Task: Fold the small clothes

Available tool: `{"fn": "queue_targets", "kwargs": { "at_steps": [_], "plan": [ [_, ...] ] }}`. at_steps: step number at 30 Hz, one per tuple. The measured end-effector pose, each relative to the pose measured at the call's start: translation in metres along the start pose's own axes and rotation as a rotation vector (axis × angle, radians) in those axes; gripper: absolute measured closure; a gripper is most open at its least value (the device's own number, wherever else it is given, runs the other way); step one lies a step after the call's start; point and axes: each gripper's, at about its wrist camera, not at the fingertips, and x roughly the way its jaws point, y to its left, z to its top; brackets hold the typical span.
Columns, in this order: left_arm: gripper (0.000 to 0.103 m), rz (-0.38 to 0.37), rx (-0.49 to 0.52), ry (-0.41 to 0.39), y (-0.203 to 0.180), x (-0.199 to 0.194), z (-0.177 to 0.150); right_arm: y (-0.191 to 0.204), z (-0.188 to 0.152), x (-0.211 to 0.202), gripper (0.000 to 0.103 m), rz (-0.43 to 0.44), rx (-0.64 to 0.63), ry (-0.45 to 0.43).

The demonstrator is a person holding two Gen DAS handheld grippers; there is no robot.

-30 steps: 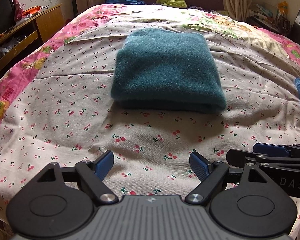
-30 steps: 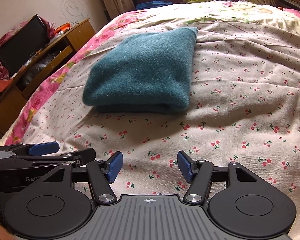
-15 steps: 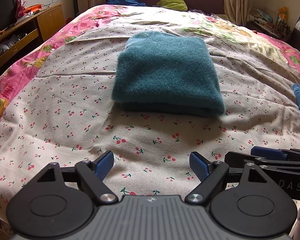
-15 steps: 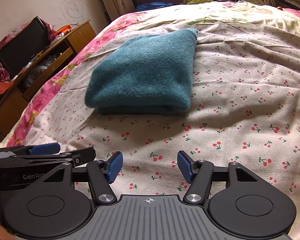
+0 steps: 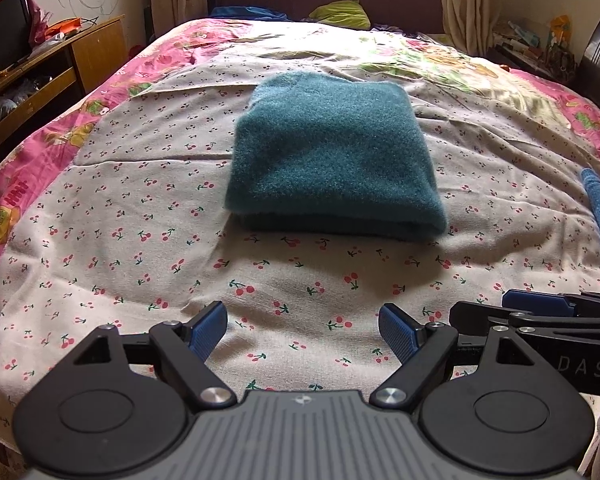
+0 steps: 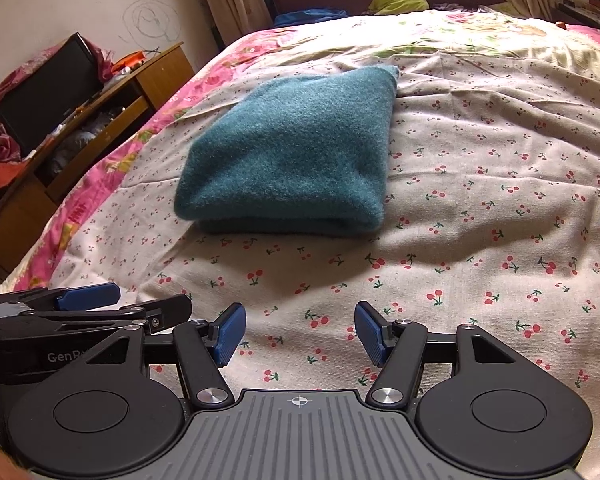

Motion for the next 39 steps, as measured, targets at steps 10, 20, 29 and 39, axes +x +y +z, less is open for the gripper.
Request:
{"fn": "queue_targets", "kwargs": {
  "at_steps": [10,20,29,39],
  "plan": [
    [0.01,0.016,-0.002,-0.012,-0.001,-0.003,-0.002,0.003,-0.001,-0.002,0.042,-0.005,-0.008,-0.003],
    [0.01,0.018,-0.021,-0.018,0.001,-0.005,-0.003,0.002,-0.001,-0.003,0.042,0.008,0.003,-0.006],
    [0.01,0.027,-0.016,-0.029,0.0,-0.008,-0.003,0.004,-0.001,-0.006,0.039,0.013,-0.003,-0.014],
    [0.01,0.028,-0.021,-0.016,0.0,-0.01,-0.002,0.005,0.0,-0.009,0.039,0.018,0.001,-0.021]
  ]
}}
